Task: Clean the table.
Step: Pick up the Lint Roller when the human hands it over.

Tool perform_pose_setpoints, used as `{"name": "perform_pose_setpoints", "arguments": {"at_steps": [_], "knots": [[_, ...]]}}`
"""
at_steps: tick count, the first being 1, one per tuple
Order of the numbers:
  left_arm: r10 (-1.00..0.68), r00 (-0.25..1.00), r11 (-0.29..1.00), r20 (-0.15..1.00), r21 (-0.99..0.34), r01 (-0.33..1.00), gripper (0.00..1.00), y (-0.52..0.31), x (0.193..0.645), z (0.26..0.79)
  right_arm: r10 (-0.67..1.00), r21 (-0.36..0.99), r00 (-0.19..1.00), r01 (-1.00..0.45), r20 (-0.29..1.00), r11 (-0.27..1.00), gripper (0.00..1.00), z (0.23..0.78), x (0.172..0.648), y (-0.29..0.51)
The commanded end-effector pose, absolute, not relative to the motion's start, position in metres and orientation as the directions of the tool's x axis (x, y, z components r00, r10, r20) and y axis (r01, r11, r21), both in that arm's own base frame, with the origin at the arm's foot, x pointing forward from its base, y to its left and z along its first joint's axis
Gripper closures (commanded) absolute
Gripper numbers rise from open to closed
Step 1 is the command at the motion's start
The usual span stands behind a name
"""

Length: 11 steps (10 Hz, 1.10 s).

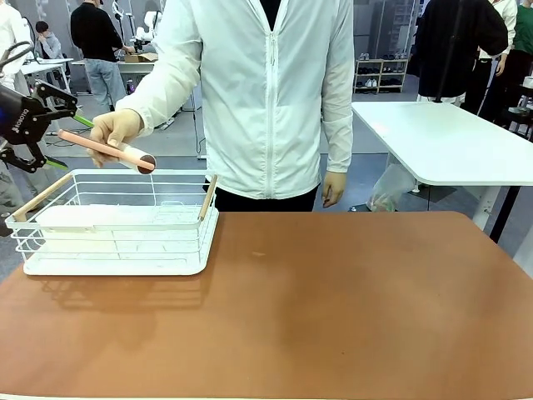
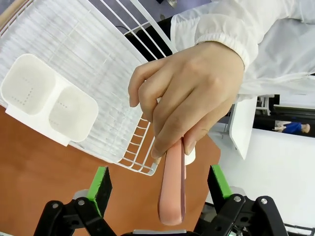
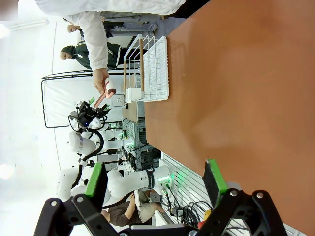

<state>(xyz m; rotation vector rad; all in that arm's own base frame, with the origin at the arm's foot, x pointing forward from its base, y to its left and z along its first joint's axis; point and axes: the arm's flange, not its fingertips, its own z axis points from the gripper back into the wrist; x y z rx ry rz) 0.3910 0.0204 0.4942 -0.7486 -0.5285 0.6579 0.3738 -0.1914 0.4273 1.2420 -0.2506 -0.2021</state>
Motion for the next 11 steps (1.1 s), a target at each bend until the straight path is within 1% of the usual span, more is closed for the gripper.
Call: {"name": "perform_pose_setpoints", "arguments": {"at_steps": [1,6,9,10,11], "knots": [[0.745,0.641,0.507,0.184,-0.781,-0.364,0.00,0.012,0.393,0.482,-0.285,0.953,0.955,0.006,0.084,0.302,0.00,0.429,0.373,-0.191],[0.754,0.634,0.489,0.172,-0.791,-0.367,0.00,0.007,0.400,0.476,-0.285,0.953,0.955,0.006,0.084,0.302,0.00,0.429,0.373,-0.191],[0.743,0.647,0.482,0.171,-0.807,-0.341,0.28,0.005,0.401,0.475,-0.285,0.953,0.955,0.006,0.084,0.302,0.00,0.429,0.373,-0.191],[0.744,0.643,0.479,0.179,-0.814,-0.327,0.40,0.004,0.403,0.474,-0.285,0.953,0.955,0.006,0.084,0.302,0.00,0.429,0.373,-0.191],[0.747,0.633,0.478,0.203,-0.826,-0.300,0.48,0.006,0.404,0.475,-0.285,0.953,0.955,0.006,0.084,0.302,0.00,0.429,0.373,-0.191]]}}
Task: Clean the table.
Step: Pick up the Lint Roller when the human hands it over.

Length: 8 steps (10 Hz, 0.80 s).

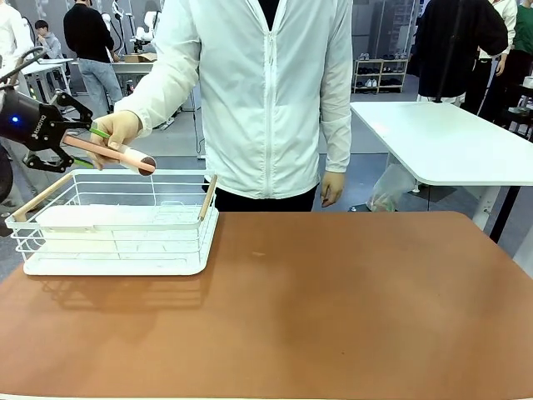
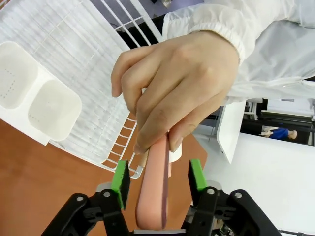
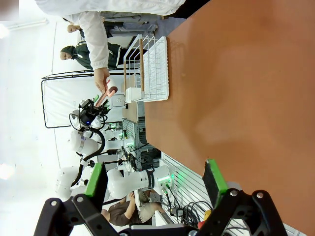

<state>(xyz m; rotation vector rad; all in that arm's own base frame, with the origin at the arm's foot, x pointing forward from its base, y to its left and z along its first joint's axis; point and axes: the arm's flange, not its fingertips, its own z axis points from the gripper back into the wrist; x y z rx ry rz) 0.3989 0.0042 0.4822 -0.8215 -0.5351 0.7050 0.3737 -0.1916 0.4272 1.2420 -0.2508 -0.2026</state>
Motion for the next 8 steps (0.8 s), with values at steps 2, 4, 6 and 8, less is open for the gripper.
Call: {"name": "perform_pose_setpoints", "arguments": {"at_steps": [2,4,6,8], "knots": [[0.756,0.621,0.475,0.207,-0.826,-0.302,0.68,0.0076,0.4075,0.4759,-0.285,0.953,0.955,0.006,0.084,0.302,0.00,0.4288,0.3730,-0.1912],[0.756,0.627,0.467,0.188,-0.826,-0.315,0.88,0.0091,0.4076,0.4755,-0.285,0.953,0.955,0.006,0.084,0.302,0.00,0.4288,0.3730,-0.1912],[0.752,0.632,0.467,0.187,-0.828,-0.311,1.00,0.0096,0.4072,0.4765,-0.285,0.953,0.955,0.006,0.084,0.302,0.00,0.4288,0.3730,-0.1912],[0.753,0.631,0.467,0.186,-0.827,-0.313,1.00,0.0105,0.4078,0.4767,-0.285,0.953,0.955,0.006,0.084,0.302,0.00,0.4288,0.3730,-0.1912]]}}
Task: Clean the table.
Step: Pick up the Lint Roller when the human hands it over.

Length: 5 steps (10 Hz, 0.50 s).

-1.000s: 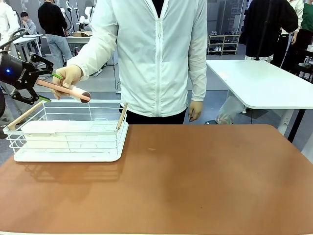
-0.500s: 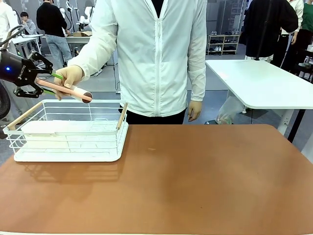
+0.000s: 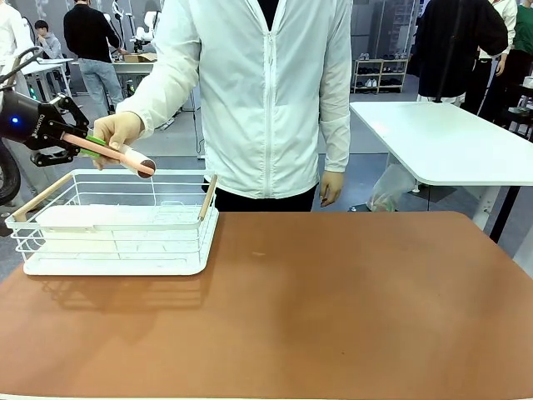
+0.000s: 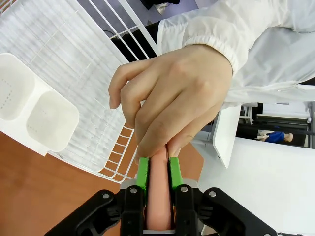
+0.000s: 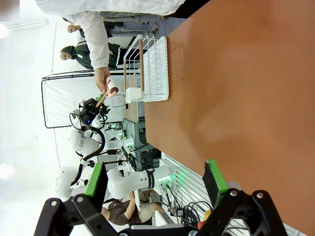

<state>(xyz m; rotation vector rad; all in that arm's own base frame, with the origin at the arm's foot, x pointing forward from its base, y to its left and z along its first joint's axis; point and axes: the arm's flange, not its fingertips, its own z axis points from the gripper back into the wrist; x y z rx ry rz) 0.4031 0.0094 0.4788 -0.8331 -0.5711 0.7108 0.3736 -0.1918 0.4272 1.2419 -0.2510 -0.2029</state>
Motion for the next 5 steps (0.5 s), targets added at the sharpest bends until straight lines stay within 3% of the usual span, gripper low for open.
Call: {"name": "perform_pose_setpoints", "arguments": {"at_steps": [1,3,5], "knots": [[0.754,0.630,0.466,0.186,-0.827,-0.314,1.00,0.0098,0.4078,0.4758,-0.285,0.953,0.955,0.006,0.084,0.302,0.00,0.4288,0.3730,-0.1912],[0.775,0.594,0.463,0.215,-0.833,-0.302,0.99,0.0080,0.4073,0.4764,-0.285,0.953,0.955,0.006,0.084,0.302,0.00,0.4288,0.3730,-0.1912],[0.753,0.635,0.473,0.176,-0.815,-0.335,0.99,0.0093,0.4032,0.4785,-0.285,0.953,0.955,0.006,0.084,0.302,0.00,0.4288,0.3730,-0.1912]]}}
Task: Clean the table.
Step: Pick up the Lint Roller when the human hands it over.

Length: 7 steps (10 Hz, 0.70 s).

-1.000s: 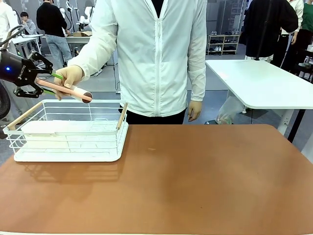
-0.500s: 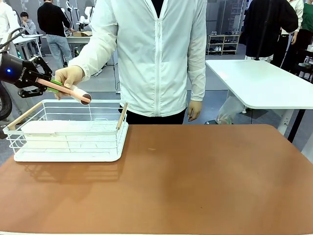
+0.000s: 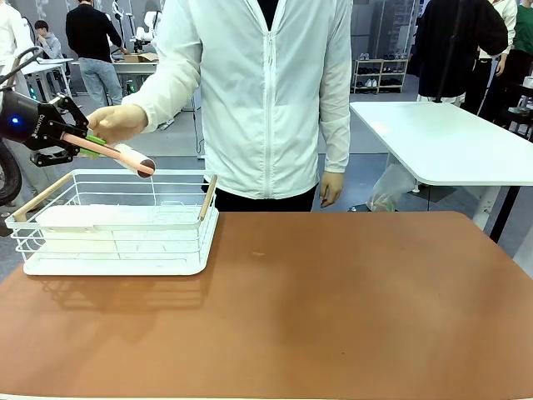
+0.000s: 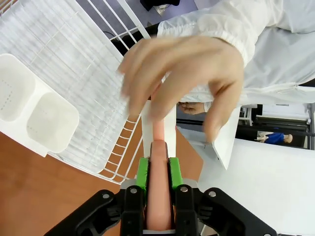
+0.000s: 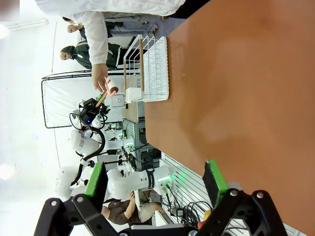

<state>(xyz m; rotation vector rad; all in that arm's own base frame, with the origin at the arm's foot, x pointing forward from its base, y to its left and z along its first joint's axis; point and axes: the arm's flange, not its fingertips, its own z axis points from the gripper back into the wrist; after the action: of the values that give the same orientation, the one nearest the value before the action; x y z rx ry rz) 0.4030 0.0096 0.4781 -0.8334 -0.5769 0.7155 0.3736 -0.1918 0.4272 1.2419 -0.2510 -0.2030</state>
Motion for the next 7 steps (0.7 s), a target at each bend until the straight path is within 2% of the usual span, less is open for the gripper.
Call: {"name": "perform_pose_setpoints", "arguments": {"at_steps": [1,7], "knots": [[0.753,0.635,0.473,0.176,-0.815,-0.335,0.99,0.0093,0.4032,0.4785,-0.285,0.953,0.955,0.006,0.084,0.302,0.00,0.4288,0.3730,-0.1912],[0.753,0.635,0.473,0.176,-0.815,-0.335,0.99,0.0093,0.4032,0.4785,-0.285,0.953,0.955,0.006,0.084,0.302,0.00,0.4288,0.3730,-0.1912]]}}
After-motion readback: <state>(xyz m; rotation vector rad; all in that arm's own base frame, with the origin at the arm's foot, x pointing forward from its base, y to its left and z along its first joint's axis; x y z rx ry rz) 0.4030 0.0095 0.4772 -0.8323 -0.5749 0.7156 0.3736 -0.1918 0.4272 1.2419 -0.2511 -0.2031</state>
